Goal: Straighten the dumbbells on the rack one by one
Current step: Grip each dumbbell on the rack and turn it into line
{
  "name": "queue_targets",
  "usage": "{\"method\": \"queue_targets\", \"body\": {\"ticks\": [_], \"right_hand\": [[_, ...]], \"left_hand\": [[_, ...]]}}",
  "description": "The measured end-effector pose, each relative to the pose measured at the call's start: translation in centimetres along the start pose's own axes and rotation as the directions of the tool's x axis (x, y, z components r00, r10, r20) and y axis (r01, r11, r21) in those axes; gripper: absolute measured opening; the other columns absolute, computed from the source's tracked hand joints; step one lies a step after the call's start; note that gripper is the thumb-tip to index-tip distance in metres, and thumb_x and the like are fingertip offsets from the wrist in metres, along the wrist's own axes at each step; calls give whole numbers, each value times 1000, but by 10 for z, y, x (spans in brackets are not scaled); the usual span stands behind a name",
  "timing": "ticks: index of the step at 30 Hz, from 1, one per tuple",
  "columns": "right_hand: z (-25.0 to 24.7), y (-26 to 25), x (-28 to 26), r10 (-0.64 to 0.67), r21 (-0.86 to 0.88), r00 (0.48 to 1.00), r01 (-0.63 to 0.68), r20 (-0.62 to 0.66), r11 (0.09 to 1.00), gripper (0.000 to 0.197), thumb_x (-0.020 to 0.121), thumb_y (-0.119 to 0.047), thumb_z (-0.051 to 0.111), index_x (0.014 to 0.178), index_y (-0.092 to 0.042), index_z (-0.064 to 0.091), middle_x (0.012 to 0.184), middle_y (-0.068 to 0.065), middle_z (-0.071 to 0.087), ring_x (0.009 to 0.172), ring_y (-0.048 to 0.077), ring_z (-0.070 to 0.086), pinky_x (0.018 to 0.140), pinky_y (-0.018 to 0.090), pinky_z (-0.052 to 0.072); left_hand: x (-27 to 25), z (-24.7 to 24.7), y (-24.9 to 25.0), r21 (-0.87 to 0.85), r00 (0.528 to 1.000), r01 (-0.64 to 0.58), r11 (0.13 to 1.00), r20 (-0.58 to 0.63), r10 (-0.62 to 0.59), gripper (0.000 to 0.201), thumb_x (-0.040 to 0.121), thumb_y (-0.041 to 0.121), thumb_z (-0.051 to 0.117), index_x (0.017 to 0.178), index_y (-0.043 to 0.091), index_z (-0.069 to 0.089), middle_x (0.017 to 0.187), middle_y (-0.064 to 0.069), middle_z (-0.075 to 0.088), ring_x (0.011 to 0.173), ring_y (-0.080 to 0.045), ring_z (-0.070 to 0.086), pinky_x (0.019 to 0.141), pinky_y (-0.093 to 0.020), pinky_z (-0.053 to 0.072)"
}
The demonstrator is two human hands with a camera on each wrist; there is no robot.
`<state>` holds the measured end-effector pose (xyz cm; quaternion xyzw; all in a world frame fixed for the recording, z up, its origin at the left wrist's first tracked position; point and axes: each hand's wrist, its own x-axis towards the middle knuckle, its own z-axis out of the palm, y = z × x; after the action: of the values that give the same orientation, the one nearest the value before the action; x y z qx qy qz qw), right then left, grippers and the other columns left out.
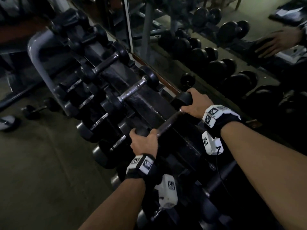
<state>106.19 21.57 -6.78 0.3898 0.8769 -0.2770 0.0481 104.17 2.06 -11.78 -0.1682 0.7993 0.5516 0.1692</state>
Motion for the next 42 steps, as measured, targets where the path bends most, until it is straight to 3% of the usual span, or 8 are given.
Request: {"method": "queue_targets", "body": {"ticks": [3, 12, 19, 22, 24, 27, 33, 42], "right_hand": [[8, 6, -4, -16, 14, 1000, 15, 2, 1000, 61, 69, -44, 70, 122, -32, 42, 112, 12, 64, 97, 37, 64, 89, 48, 54], [14, 4, 8, -7, -39, 999, 5, -40, 999, 58, 77, -39, 68, 125, -24, 40, 125, 14, 46, 106, 42, 56, 83, 41, 43], [25, -6, -18, 97, -1, 987, -98, -130, 995, 62, 87, -33, 63, 138, -21, 30, 135, 20, 40, 116, 47, 50, 92, 48, 45], [21, -6, -44, 153, 38, 978, -149, -143, 988, 70, 87, -36, 64, 145, -19, 27, 140, 19, 41, 123, 43, 49, 100, 47, 43], [14, -3, -66, 202, 71, 957, -191, -207, 979, 62, 88, -35, 63, 141, -15, 36, 137, 17, 46, 122, 40, 52, 97, 43, 43], [1, 9, -108, 314, 131, 892, -286, -326, 949, 56, 89, -37, 59, 137, -14, 43, 134, 17, 51, 120, 39, 53, 96, 42, 45], [-3, 63, -219, 640, 339, 625, -544, -447, 767, 39, 86, -38, 57, 116, -14, 57, 121, 18, 61, 109, 39, 59, 87, 39, 47], [17, 139, -366, 866, 533, 303, -692, -397, 487, 41, 83, -36, 58, 117, -15, 58, 123, 17, 62, 112, 38, 60, 91, 39, 48]], "left_hand": [[-5, -3, -12, -5, 1000, -11, 1000, 5, 11, 69, 75, 29, 74, 137, 16, 47, 115, -9, 66, 92, -21, 57, 81, -23, 39], [7, -1, -5, 4, 1000, 19, 1000, 2, -19, 66, 73, 30, 72, 133, 14, 50, 111, -9, 68, 97, -27, 63, 84, -26, 45], [8, -19, 1, 272, 984, -72, 960, 175, 25, 83, 79, 47, 68, 142, 3, 34, 132, -20, 56, 122, -38, 53, 100, -38, 40], [8, -28, 9, 449, 954, -249, 858, 267, 138, 89, 81, 55, 64, 144, 4, 27, 143, -24, 42, 132, -41, 41, 108, -52, 33], [4, -32, 22, 464, 890, -441, 768, 336, 308, 78, 84, 50, 61, 144, 8, 32, 145, -20, 40, 134, -40, 40, 108, -59, 31], [-13, -29, 51, 336, 700, -694, 637, 521, 488, 62, 89, 41, 58, 140, 10, 41, 141, -17, 47, 127, -38, 48, 107, -50, 36], [-80, -2, 69, 87, 296, -909, 407, 823, 485, 43, 93, 38, 54, 129, 15, 55, 127, -8, 61, 119, -30, 55, 93, -35, 43], [-187, 11, 7, -43, 57, -951, 308, 950, 306, 38, 90, 38, 57, 121, 16, 61, 121, -12, 66, 114, -34, 60, 92, -34, 47]]}}
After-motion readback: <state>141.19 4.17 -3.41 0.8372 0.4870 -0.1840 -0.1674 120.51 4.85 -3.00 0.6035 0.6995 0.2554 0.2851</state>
